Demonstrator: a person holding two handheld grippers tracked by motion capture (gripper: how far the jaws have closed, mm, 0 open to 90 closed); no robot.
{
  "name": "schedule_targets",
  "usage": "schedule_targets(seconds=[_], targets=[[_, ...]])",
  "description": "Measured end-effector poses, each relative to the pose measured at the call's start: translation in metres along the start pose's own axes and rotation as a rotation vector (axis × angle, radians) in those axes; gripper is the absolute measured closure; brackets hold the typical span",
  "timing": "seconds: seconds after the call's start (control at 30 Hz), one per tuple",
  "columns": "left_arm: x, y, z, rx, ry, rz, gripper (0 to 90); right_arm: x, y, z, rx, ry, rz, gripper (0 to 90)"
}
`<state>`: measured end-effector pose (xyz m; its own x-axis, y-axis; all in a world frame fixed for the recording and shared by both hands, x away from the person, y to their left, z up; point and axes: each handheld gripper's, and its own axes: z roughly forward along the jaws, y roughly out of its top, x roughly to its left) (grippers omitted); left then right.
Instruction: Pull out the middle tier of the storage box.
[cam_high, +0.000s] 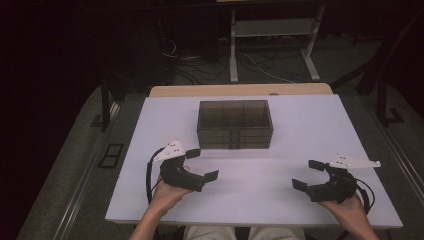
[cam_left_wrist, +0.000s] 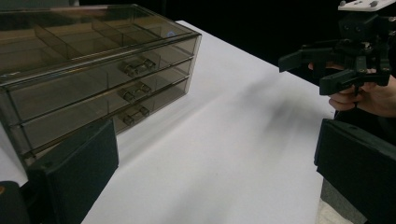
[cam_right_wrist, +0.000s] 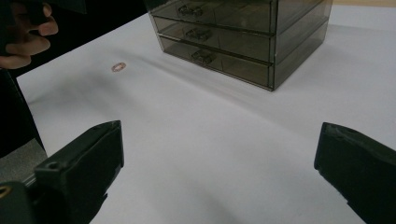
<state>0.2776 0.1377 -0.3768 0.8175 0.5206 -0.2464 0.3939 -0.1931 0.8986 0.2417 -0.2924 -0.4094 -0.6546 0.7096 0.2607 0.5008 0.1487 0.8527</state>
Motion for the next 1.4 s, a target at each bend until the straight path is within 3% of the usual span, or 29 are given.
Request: schedule_targets(seconds=[0.83,1.4], targets=[[0.006,0.003,0.031,-0.005,-0.033,-0.082,0.0,0.001,0.0,0.001,0.008,0.001,-0.01,0.9],[0.02,-0.004,0.045,-0.053,-0.05,-0.236,0.0,0.001,0.0,0.002,0.013,0.002,-0.012,0.9]])
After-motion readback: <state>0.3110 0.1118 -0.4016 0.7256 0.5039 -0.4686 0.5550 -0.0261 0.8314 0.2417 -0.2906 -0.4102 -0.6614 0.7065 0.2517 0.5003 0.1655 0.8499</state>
